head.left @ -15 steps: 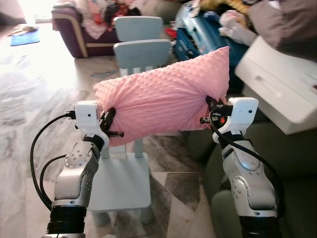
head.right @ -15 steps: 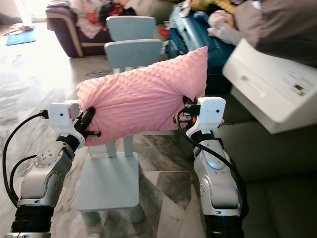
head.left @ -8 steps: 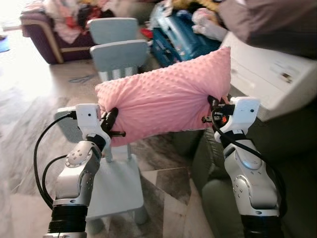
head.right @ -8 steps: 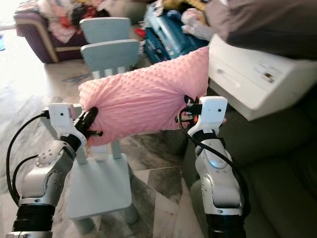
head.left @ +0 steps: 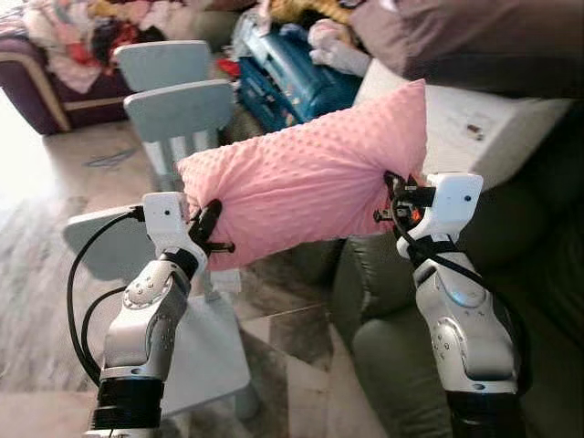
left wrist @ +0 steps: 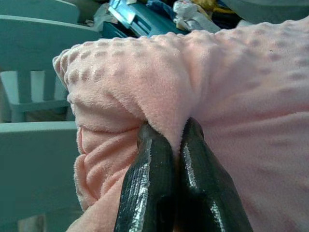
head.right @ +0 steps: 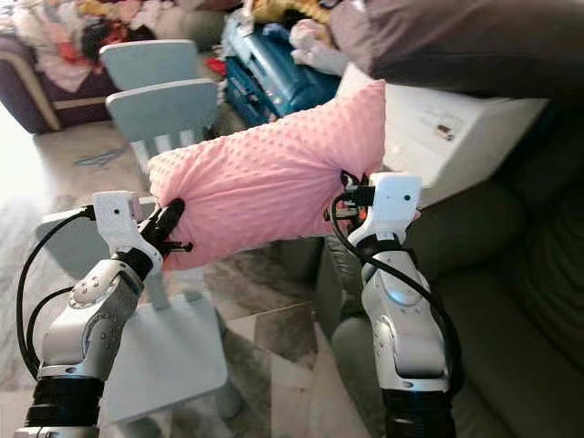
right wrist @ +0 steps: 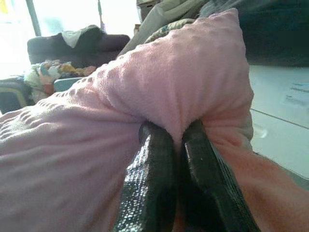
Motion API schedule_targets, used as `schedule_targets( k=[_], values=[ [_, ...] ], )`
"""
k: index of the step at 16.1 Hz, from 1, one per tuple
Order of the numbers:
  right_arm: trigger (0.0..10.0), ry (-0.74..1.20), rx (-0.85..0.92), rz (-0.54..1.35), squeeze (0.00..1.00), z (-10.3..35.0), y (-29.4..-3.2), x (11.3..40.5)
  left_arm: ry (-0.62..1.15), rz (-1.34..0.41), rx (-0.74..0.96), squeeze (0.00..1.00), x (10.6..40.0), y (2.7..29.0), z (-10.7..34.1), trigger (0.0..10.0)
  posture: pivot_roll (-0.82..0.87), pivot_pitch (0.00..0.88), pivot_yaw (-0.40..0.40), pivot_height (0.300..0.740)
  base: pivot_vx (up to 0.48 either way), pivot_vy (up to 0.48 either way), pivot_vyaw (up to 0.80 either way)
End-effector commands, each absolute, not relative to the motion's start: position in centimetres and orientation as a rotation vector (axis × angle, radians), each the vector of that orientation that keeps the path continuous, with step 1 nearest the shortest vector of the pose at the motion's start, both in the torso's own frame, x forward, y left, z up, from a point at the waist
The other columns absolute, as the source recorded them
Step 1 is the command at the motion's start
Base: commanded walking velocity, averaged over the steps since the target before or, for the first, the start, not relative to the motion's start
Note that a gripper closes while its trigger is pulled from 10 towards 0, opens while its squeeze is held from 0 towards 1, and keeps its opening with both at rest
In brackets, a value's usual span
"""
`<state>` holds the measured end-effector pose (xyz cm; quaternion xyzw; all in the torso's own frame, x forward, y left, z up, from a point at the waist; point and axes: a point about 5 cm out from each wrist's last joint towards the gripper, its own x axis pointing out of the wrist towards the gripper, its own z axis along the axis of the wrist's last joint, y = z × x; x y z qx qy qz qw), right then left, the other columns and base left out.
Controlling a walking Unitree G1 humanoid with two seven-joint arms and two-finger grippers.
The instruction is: Move the pillow to the sofa
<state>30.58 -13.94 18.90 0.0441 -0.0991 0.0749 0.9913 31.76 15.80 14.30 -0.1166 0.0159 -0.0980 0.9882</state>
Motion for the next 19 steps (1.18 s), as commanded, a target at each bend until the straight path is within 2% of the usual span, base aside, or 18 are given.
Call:
schedule_targets(
  k=[1, 6, 7, 8, 9, 17, 19],
  values=[
    [0.0, -0.239, 0.089, 0.142, 0.0, 19.95, -14.29, 30.52, 0.017, -0.201, -0.24, 0.0, 31.72, 15.64, 14.79, 10.0, -0.11, 0.046, -0.054, 0.74, 0.0, 0.0, -0.8],
    [0.0, -0.229, 0.089, 0.145, 0.0, 19.88, -14.33, 30.52, 0.025, -0.198, -0.255, 0.0, 31.66, 15.57, 14.62, 10.0, -0.11, 0.05, -0.056, 0.74, 0.0, 0.0, -0.8],
    [2.7, -0.226, 0.089, 0.147, 0.0, 19.84, -14.34, 30.52, 0.027, -0.199, -0.257, 0.0, 31.64, 15.54, 14.59, 10.0, -0.11, 0.05, -0.057, 0.74, 0.0, 0.0, -0.8],
    [4.4, -0.225, 0.09, 0.148, 0.0, 19.84, -14.35, 30.51, 0.028, -0.2, -0.257, 0.0, 31.63, 15.53, 14.58, 10.0, -0.11, 0.051, -0.058, 0.74, 0.0, 0.0, -0.8],
    [10.0, -0.221, 0.091, 0.147, 0.0, 19.83, -14.36, 30.5, 0.03, -0.2, -0.258, 0.0, 31.62, 15.54, 14.54, 10.0, -0.11, 0.053, -0.058, 0.74, 0.0, 0.0, -0.8],
    [10.0, -0.216, 0.097, 0.154, 0.0, 19.78, -14.27, 30.52, 0.036, -0.199, -0.258, 0.0, 31.67, 15.7, 14.5, 10.0, -0.11, 0.056, -0.054, 0.74, 0.0, 0.0, -0.8],
    [10.0, -0.226, 0.095, 0.159, 0.0, 19.87, -14.23, 30.46, 0.037, -0.203, -0.253, 0.0, 31.61, 15.52, 14.42, 10.0, -0.11, 0.055, -0.055, 0.74, 0.0, 0.0, -0.21]
  ],
)
